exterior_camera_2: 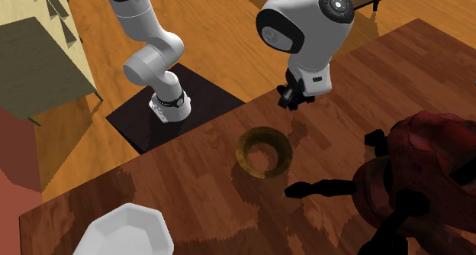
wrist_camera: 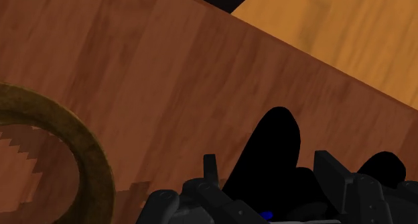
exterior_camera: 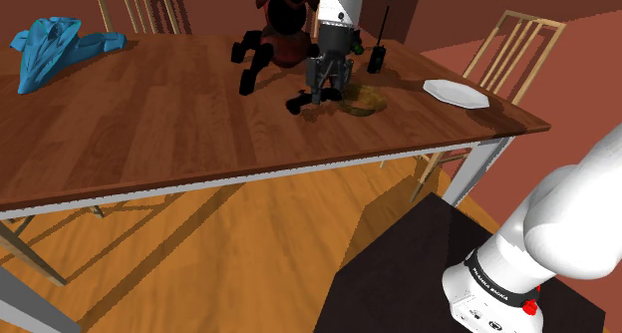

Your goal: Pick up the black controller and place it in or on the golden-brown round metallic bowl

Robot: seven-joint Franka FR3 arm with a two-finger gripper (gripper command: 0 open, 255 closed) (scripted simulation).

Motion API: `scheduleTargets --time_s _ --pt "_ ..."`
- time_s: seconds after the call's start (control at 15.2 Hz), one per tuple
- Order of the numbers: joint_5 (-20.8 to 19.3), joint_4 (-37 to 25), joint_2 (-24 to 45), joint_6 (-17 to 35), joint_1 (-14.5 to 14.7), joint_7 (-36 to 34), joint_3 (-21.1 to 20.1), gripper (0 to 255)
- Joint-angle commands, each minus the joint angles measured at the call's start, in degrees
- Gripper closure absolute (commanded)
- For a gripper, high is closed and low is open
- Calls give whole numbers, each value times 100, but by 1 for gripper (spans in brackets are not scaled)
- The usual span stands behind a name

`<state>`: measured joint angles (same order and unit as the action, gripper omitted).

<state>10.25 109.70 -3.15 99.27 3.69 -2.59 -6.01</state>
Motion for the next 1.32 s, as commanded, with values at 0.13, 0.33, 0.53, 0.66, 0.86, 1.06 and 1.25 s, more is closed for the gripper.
scheduleTargets --time_s 0.13,0.33,0.53,0.66,0.86,1.06,1.25 --pt "-8 -299 -23 -320 -6 -43 8 255" --pt "-13 -528 -24 -548 -9 -76 12 255" --pt "-54 -518 -73 -632 -141 185 158 255" --pt "-101 -477 -100 -662 -271 453 303 255" --pt "-177 -465 -98 -711 -464 853 524 255" --pt "-256 -513 -45 -761 -657 1251 742 255" --pt "-331 -619 59 -815 -850 1648 958 255"
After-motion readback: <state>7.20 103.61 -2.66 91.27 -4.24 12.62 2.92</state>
